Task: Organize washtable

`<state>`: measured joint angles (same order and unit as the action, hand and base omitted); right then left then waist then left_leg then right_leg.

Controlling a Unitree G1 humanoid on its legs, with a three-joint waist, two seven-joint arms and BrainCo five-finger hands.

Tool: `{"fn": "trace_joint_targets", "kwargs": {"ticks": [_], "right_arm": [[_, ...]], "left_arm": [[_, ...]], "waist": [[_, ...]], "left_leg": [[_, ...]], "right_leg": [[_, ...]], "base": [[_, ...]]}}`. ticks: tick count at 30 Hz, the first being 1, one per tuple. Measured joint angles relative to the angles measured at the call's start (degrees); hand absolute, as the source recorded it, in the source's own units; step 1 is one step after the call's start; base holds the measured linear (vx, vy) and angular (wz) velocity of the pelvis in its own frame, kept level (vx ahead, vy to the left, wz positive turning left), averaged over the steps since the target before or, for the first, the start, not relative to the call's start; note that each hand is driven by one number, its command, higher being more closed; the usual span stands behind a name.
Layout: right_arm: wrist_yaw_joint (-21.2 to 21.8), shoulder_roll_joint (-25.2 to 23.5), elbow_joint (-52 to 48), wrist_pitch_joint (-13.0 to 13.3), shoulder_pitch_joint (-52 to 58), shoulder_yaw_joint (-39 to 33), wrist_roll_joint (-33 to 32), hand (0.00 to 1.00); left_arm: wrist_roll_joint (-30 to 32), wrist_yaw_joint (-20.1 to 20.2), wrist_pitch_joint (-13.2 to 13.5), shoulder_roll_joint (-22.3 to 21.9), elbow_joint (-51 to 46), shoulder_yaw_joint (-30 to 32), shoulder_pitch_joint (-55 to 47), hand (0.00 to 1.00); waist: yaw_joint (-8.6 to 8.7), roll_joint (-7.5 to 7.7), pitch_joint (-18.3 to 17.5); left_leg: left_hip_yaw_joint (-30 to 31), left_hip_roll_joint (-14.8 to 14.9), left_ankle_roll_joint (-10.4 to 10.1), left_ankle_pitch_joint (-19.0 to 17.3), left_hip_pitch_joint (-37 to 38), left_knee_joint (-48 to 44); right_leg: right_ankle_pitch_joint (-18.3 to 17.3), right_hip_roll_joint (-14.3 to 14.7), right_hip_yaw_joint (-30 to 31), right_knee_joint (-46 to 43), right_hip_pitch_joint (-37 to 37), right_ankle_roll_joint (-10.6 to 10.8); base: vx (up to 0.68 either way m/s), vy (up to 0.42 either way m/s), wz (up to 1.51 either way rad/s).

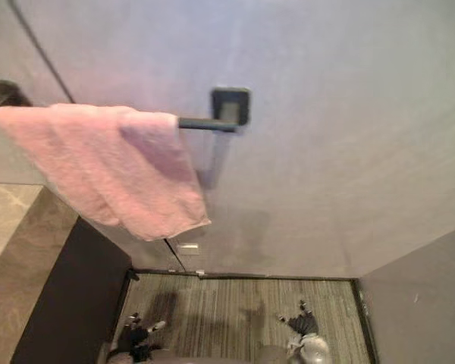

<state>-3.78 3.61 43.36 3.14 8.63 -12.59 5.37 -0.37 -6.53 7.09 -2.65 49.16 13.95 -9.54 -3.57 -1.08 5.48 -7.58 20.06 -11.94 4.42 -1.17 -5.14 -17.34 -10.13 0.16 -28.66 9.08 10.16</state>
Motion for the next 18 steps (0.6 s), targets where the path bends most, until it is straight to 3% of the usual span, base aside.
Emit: {"fn": "trace_joint_targets", "kwargs": {"ticks": [1, 2, 3, 4, 5, 6, 7, 8, 10, 11, 12, 13, 14, 15, 16, 17, 18], "right_arm": [[0.0, 0.4, 0.0, 0.0, 0.6, 0.0, 0.0, 0.00], [-0.2, 0.3, -0.2, 0.0, 0.5, 0.1, 0.0, 0.00], [-0.4, 0.0, -0.4, 0.0, 0.5, 0.1, -0.1, 0.00], [-1.0, -0.9, -0.4, 0.0, 0.2, 0.1, -0.2, 0.00], [-1.3, -1.2, -0.4, 0.0, -0.4, 0.1, -0.2, 0.00], [-1.5, -1.6, -0.4, 0.1, -0.8, 0.1, -0.3, 0.00], [-1.5, -1.7, -0.4, 0.1, -0.9, 0.1, -0.3, 0.00], [-1.6, -1.9, -0.4, 0.2, -1.1, 0.1, -0.3, 0.00], [-1.6, -1.9, 0.4, 0.3, -2.2, -0.1, -0.3, 0.00], [-1.6, -1.7, 0.9, 0.3, -3.3, -1.2, -0.4, 0.00], [-1.6, -1.6, 1.3, 0.2, -4.1, -1.2, -0.4, 0.00], [-1.5, -1.8, 2.0, 0.2, -4.5, -1.2, -0.4, 0.00], [-1.5, -2.0, 2.2, 0.3, -4.2, -1.3, -0.4, 0.00], [-1.7, -2.4, 3.2, 0.3, -4.8, -3.3, -0.5, 0.00], [-1.9, -2.3, 3.0, 0.4, -4.8, -4.0, -0.6, 0.00], [-2.5, -2.0, 3.2, 0.3, -5.1, -5.5, -0.8, 0.00], [-2.5, -2.2, 3.4, 0.3, -5.1, -5.6, -0.8, 0.00]], "left_arm": [[-0.1, -0.1, 0.2, -0.7, -0.4, -0.1, 0.0, 0.00], [-0.7, -0.2, 0.2, -0.5, -0.9, -0.5, 0.1, 0.00], [-1.1, -0.3, 0.1, -0.5, -1.1, -0.6, 0.3, 0.00], [-1.2, -0.7, 0.2, -0.2, -1.7, -0.6, 0.8, 0.00], [-1.2, -1.0, 0.2, -0.2, -2.0, -0.7, 0.8, 0.00], [-1.2, -1.1, 0.1, 0.0, -2.0, -1.0, 0.7, 0.00], [-1.2, -1.1, 0.2, 0.0, -1.9, -1.1, 0.7, 0.00], [-1.2, -1.1, 0.2, 0.1, -1.9, -2.0, 1.0, 0.00], [-1.2, -1.0, 0.1, 0.6, -1.5, -2.9, 1.2, 0.00], [-1.2, -0.8, -0.2, 0.9, -1.3, -4.5, 1.6, 0.00], [-1.1, -0.7, -0.2, 1.2, -1.4, -5.1, 1.6, 0.00], [-1.1, -0.2, -0.3, 2.1, -1.4, -7.3, 2.0, 0.00], [-1.1, 0.1, -0.3, 3.2, -1.3, -8.0, 2.4, 0.00], [-1.0, 0.4, -0.6, 4.0, -0.6, -9.0, 3.1, 0.00], [-1.0, 0.4, -0.7, 3.8, -0.1, -9.0, 3.1, 0.00], [-0.5, 0.4, -1.1, 4.1, 0.6, -9.5, 3.3, 0.00], [-0.3, 0.3, -1.1, 4.3, 0.7, -9.5, 3.3, 0.00]], "waist": [[0.00, -0.09, 0.0], [0.15, 0.08, 0.0], [0.48, 0.23, 0.1], [1.33, 0.46, 0.1], [1.16, 0.51, 0.2], [1.30, 0.73, 0.2], [1.47, 0.85, 0.2], [1.49, 0.96, 0.3], [1.61, 1.09, 0.4], [2.68, -0.05, 0.7], [2.81, -0.03, 1.1], [3.69, 0.43, 1.2], [4.58, 2.08, 0.6], [4.80, 1.77, 1.0], [4.91, 0.88, 1.3], [5.20, 0.34, 2.2], [5.10, 0.28, 2.3]], "left_leg": [[0.2, -0.1, 1.2, 5.3, -1.8, 0.5], [-1.0, -0.4, 4.5, 10.0, -3.9, 1.8], [-1.7, -0.6, 6.1, 13.9, -4.7, 3.8], [-5.8, -1.2, 6.3, 17.3, -6.5, 5.4], [-9.7, -1.7, 4.4, 12.9, -7.4, 0.6], [-11.8, -2.8, 3.6, 6.1, -7.3, -4.6], [-12.2, -3.7, 3.9, 2.9, -7.0, -6.8], [-12.6, -5.4, 4.2, -3.3, -6.4, -11.2], [-13.3, -7.3, 5.1, -8.5, -5.1, -14.2], [-14.3, -7.6, 5.9, -9.6, -4.5, -13.0], [-14.3, -8.3, 6.2, -8.8, -4.2, -10.6], [-11.9, -10.5, 6.6, -4.5, -2.7, -2.1], [-10.5, -12.1, 6.6, -1.5, -1.6, 2.8], [-11.9, -12.4, 6.9, -4.3, 1.0, 3.4], [-12.4, -12.5, 6.9, -4.5, 2.6, 5.6], [-11.2, -13.4, 7.3, -1.6, 3.9, 9.9], [-11.0, -13.6, 7.5, -1.2, 3.9, 10.4]], "right_leg": [[-1.0, -0.4, -3.3, -1.5, -0.1, -1.3], [-1.9, -0.8, -6.5, -1.4, -0.6, -2.8], [-2.3, -0.9, -8.6, -0.7, -0.8, -3.6], [-1.6, -2.0, -14.0, 1.0, -1.2, -5.5], [-0.9, -2.1, -16.2, 2.1, -1.8, -6.5], [0.0, -2.4, -18.8, 3.7, -2.9, -7.4], [0.5, -2.5, -20.2, 4.4, -3.4, -7.7], [1.8, -2.5, -23.1, 5.9, -4.4, -8.3], [3.0, -2.5, -26.1, 7.3, -5.2, -8.3], [3.8, -1.8, -29.1, 7.5, -6.6, -8.1], [3.9, -1.5, -29.7, 7.9, -6.9, -8.2], [4.4, 0.7, -27.3, 12.9, -7.0, -9.1], [6.2, 1.1, -26.4, 15.9, -7.4, -9.0], [9.3, 1.3, -30.1, 19.6, -9.5, -8.0], [9.8, 1.8, -30.8, 19.9, -10.2, -7.8], [10.8, 2.0, -31.7, 20.4, -10.7, -7.8], [11.2, 2.1, -31.6, 20.8, -10.7, -7.7]], "base": [[-0.11, -0.408, 1.26], [-0.11, -0.409, 1.41], [-0.14, -0.268, 1.62], [-0.16, -0.248, 1.43], [-0.18, -0.248, 1.54], [-0.12, -0.197, 1.06], [-0.09, -0.105, 1.21], [-0.07, -0.034, 1.08], [-0.07, 0.014, 1.06], [-0.11, 0.029, 1.02], [-0.18, 0.024, 1.38], [-0.18, -0.007, 1.12], [-0.10, 0.045, 1.42], [0.00, 0.068, 1.00], [0.06, 0.131, 1.01], [-0.01, 0.104, 0.49], [-0.11, 0.115, 0.36]]}}
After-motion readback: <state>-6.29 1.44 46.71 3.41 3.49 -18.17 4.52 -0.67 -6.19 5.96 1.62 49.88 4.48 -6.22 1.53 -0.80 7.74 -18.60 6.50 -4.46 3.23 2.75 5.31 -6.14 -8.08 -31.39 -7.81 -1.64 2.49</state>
